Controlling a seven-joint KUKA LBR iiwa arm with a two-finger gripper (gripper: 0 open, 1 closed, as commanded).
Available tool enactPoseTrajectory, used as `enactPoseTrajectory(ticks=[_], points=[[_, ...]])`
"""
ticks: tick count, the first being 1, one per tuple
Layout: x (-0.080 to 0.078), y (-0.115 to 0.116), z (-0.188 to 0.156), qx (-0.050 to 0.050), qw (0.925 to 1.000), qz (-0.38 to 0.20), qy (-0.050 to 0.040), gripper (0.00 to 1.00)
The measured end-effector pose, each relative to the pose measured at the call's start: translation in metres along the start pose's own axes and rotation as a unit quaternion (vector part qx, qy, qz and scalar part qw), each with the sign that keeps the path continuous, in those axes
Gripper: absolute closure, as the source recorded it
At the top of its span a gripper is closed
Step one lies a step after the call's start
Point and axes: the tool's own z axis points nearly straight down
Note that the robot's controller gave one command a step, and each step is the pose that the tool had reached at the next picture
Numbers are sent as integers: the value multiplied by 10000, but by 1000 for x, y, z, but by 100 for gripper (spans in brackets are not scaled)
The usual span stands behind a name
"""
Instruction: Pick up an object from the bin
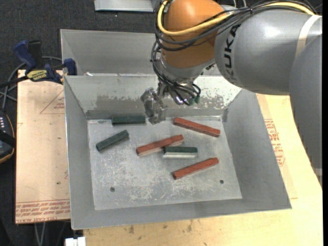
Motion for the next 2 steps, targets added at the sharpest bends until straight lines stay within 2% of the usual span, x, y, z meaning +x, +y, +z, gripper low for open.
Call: enactPoseTrajectory(ticks=[1, 2], points=[[0, 0, 0, -4, 10000, 1, 2, 0], [82, 3, 104, -21, 9902, -1396, 58, 0]])
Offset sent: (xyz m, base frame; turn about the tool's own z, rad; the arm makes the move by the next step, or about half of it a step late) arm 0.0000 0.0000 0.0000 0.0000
